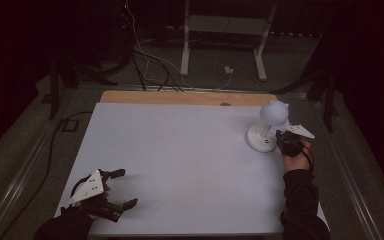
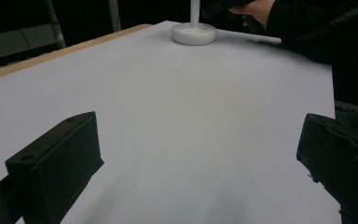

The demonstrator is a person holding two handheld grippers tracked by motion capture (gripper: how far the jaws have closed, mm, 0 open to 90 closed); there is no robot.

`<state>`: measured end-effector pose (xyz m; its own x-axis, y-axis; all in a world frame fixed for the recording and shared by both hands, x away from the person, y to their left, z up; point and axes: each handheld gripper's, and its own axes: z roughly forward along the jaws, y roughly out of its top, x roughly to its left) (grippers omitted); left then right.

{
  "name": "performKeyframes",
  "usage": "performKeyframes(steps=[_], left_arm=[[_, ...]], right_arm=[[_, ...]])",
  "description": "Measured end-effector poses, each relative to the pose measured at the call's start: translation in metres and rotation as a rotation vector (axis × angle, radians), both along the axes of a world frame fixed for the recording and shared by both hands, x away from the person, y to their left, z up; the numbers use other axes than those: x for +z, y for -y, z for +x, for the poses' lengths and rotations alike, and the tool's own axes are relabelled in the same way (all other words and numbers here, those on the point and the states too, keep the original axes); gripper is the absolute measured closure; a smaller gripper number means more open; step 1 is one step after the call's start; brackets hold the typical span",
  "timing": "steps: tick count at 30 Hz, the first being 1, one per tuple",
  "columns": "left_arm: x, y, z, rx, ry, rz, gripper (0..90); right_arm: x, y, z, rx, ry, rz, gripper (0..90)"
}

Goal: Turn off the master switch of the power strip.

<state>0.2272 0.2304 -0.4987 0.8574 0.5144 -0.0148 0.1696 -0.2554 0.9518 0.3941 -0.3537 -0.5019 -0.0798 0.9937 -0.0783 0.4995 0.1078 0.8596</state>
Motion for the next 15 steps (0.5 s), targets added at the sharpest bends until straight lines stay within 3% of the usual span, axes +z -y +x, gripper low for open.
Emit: performKeyframes(steps=[3,4,9,11,12,13,15], left_arm=[[0.000,0.000,0.000,0.001,0.001,-0.001,0.2],[0.000,0.000,0.000,0.002,0.001,-0.003,0.2],[0.000,0.000,0.000,0.000,0.002,-0.001,0.2],[0.000,0.000,0.000,-0.001,0.002,0.000,0.2],[0.000,0.000,0.000,0.000,0.002,-0.002,0.2],[0.000,0.000,0.000,0.000,0.002,-0.002,0.2],[0.000,0.000,0.000,0.000,0.001,-0.003,0.2]], right_arm=[[0.002,0.000,-0.001,-0.001,0.000,0.004,89.5],[0.004,0.000,-0.002,0.004,0.005,0.004,83.3],[0.008,0.001,-0.004,0.021,0.009,0.009,76.2],[0.011,0.003,-0.006,0.042,0.016,0.014,65.3],[0.011,0.003,-0.006,0.042,0.016,0.014,65.3],[0.012,0.004,-0.008,0.056,0.019,0.011,54.0],[0.014,0.006,-0.009,0.066,0.008,0.017,50.3]])
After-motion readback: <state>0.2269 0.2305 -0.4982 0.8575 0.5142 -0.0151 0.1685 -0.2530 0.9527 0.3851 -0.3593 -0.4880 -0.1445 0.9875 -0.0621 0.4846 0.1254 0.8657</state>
